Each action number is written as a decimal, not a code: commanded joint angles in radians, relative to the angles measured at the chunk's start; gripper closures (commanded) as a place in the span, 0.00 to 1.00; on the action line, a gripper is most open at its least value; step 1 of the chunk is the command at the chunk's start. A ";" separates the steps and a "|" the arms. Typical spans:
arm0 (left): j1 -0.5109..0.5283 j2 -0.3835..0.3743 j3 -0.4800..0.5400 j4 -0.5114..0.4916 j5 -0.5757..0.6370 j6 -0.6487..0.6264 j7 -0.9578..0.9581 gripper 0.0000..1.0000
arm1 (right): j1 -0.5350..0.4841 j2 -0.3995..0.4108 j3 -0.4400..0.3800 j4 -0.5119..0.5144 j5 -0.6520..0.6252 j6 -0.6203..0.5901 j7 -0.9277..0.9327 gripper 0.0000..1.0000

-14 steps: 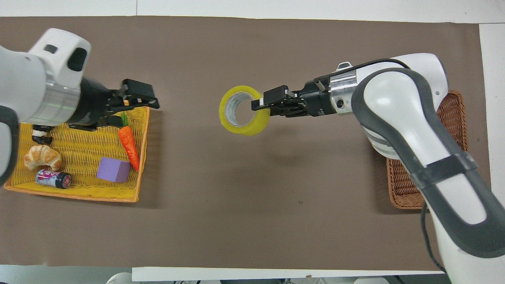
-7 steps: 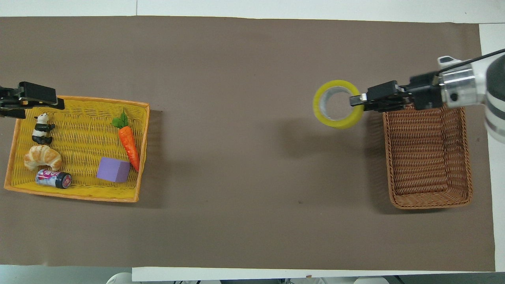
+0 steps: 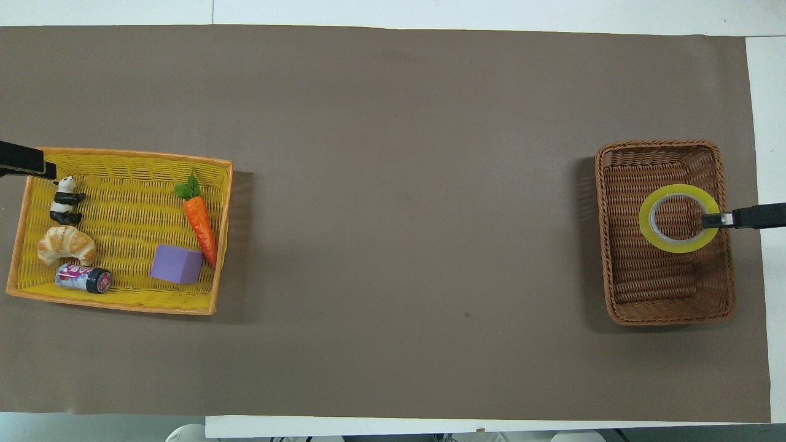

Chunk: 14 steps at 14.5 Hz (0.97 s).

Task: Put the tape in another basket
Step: 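Lower the tape into the wicker basket and open the right gripper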

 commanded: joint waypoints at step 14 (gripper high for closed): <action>0.028 0.080 -0.011 0.148 0.117 -0.123 0.016 0.00 | 0.000 0.052 0.018 -0.093 -0.086 0.173 -0.122 0.51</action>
